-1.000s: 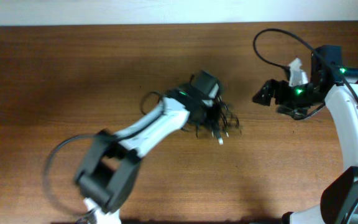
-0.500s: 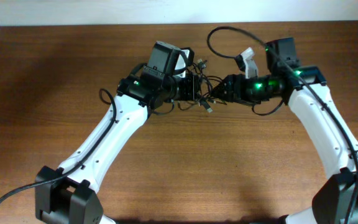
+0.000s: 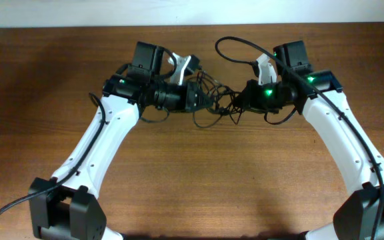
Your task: Untangle cables
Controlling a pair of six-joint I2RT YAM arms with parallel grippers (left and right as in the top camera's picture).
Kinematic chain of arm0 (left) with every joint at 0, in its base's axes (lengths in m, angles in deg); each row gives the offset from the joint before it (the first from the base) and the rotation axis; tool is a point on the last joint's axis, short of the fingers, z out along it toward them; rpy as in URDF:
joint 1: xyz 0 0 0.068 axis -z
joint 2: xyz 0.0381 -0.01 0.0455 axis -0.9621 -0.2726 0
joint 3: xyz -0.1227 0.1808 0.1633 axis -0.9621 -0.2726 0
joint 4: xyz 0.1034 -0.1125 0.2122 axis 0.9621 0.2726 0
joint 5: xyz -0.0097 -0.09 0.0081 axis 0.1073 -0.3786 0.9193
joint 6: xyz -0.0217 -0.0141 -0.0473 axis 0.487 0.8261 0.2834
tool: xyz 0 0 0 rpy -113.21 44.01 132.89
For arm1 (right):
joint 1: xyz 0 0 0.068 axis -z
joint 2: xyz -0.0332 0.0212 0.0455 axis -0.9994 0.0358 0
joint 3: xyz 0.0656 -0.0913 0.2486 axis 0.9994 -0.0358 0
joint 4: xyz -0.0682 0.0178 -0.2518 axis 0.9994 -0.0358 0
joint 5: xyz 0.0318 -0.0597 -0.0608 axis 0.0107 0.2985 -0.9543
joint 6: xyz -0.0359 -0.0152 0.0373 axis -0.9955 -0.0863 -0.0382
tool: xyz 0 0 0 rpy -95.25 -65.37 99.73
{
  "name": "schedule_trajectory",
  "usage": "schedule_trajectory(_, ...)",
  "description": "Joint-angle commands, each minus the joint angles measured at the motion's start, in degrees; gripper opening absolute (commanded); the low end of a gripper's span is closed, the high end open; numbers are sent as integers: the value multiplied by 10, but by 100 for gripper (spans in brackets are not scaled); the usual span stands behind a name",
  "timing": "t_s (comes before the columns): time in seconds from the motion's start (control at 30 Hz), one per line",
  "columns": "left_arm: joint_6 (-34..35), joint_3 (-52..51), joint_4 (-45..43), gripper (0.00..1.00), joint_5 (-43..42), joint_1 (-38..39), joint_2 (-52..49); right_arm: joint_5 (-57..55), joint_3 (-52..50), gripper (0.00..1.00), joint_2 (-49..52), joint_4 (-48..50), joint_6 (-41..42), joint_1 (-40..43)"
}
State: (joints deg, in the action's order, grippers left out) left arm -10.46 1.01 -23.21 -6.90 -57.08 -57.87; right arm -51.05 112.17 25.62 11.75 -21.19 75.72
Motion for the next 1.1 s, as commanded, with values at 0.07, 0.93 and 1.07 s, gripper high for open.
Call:
schedule_trajectory(0.07, -144, 7, 49, 0, -146, -47, 19, -99, -7, 4, 21, -6, 12, 42)
schedule_trajectory(0.93, -150, 7, 41, 0, 251, -56, -12, -145, 182, 99, 60, -212, -89, 62)
schedule_trajectory(1.07, -243, 7, -66, 5, 177, 50, -96, -145, 181, 99, 60, -215, -97, 120)
